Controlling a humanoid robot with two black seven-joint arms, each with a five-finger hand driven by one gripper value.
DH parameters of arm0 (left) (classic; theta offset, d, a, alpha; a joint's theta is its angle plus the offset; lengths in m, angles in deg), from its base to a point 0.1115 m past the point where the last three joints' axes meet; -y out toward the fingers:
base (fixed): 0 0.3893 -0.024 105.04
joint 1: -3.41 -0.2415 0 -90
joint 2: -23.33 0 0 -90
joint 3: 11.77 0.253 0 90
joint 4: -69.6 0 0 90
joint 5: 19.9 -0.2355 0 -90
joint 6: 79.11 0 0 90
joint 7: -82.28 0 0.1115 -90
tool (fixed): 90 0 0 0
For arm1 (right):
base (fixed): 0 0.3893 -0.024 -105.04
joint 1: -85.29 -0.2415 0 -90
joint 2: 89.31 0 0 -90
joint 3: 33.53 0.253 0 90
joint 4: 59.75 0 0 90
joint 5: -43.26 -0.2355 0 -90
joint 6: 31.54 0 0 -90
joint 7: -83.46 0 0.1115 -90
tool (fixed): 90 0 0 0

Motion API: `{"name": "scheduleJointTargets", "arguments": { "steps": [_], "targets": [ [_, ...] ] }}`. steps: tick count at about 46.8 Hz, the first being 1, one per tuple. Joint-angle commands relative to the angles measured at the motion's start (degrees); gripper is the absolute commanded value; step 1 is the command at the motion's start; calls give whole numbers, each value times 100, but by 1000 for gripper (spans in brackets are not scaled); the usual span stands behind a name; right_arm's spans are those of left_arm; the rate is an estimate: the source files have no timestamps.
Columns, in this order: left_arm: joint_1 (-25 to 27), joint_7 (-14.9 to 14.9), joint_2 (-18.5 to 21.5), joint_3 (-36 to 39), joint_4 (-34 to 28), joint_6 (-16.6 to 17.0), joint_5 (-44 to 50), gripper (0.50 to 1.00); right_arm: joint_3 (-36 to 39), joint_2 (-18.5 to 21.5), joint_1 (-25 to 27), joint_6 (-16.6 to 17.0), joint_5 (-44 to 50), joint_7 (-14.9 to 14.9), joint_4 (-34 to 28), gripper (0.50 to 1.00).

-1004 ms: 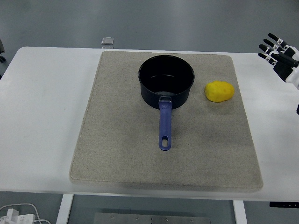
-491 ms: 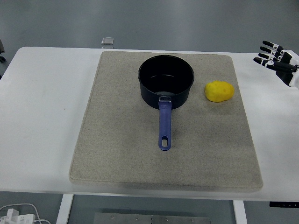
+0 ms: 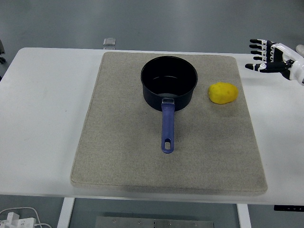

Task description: Put the potato in the blue pot

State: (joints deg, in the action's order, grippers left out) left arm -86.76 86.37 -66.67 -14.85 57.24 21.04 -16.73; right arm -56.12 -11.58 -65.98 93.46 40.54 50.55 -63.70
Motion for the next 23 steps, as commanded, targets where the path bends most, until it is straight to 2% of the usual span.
{"name": "scheduleJointTargets", "arguments": {
  "steps": [1, 6, 15, 18, 23],
  "targets": [
    [0, 5, 0, 0, 6, 4, 0, 994, -263, 4, -17, -1, 87, -84, 0, 930],
    [0, 5, 0, 0, -3, -4, 0, 994, -632, 57, -9, -1, 166, -198, -9, 930],
    [0, -4, 0, 0, 6, -4, 0, 994, -1441, 294, 44, -46, 649, -209, 0, 930],
    [0, -4, 0, 0, 6, -4, 0, 992, -1529, 312, 44, -187, 746, -209, 0, 928],
    [0, -4, 0, 0, -3, -4, 9, 992, -1459, 294, 44, -178, 746, -209, 0, 928]
  ]
}}
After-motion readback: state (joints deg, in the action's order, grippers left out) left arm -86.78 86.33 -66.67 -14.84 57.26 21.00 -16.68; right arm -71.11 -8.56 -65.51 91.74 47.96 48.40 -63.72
